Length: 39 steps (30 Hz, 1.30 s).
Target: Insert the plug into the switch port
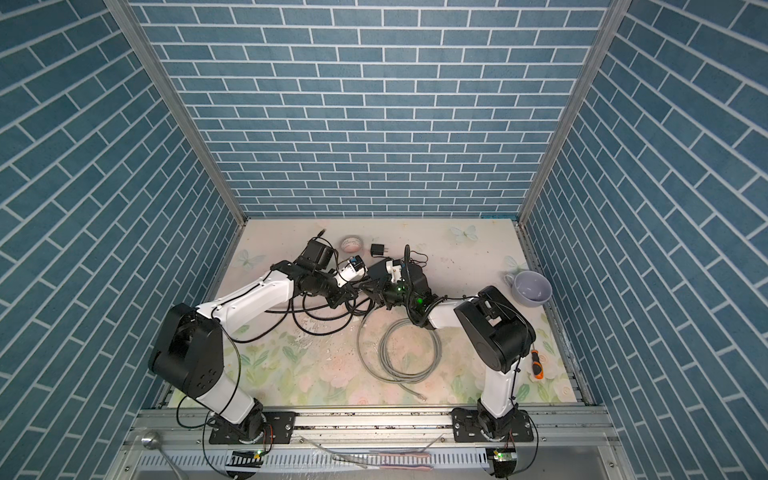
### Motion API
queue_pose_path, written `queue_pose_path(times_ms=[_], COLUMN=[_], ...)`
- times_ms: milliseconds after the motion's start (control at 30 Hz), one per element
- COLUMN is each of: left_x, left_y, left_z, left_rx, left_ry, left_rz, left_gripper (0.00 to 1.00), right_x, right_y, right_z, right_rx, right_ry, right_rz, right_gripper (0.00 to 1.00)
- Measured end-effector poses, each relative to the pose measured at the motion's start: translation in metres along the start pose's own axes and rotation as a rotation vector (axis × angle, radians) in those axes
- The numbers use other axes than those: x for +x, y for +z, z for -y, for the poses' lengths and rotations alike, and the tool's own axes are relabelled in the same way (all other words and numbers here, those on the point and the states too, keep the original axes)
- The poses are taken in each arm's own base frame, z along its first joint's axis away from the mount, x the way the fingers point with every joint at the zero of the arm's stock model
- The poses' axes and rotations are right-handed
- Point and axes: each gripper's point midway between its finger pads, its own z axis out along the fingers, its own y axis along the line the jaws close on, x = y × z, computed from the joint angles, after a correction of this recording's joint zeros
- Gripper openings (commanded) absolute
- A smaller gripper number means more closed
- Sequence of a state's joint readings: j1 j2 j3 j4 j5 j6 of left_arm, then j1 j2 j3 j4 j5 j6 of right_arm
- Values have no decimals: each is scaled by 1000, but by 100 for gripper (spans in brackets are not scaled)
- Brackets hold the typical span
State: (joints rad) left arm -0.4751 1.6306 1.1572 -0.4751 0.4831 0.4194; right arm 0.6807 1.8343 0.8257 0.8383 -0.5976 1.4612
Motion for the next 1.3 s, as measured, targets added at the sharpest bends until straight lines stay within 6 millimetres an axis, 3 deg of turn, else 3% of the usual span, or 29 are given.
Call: queue_pose_path(times_ms=[167,400,533,667,733,900,1133,1300], left_x=[9,12,15,15,18,9,2,9], left_y=[-2,4,22,49,59,77,96,104], left_z=[0,-26,-39,-55,-61,-75,-88,-92], left_rx=[-4,-98,-115,-120,-121,-125,-127,-138], left_ry=[-1,-53,-82,-91,-97,-102,-127,-158], left_rz=[-42,-94,-127,-160,-182,-187,-194,-221], left_gripper=[4,7,8,10,11,12,14,15], right_x=[-4,-57,-81,-96,-104,-120,-124,-128], right_y=[-10,-76,-91,-88,-82,-66,-57,-53], right_z=[14,25,16,19,27,52,84,82], right_rx=[77,299,389,466,510,584,634,628], right_ry=[-30,-185,-305,-404,-445,-487,-482,-511], right_rz=[-8,102,113,68,35,-49,-124,-138], right_gripper=[34,48,52,54,58,58,58,58])
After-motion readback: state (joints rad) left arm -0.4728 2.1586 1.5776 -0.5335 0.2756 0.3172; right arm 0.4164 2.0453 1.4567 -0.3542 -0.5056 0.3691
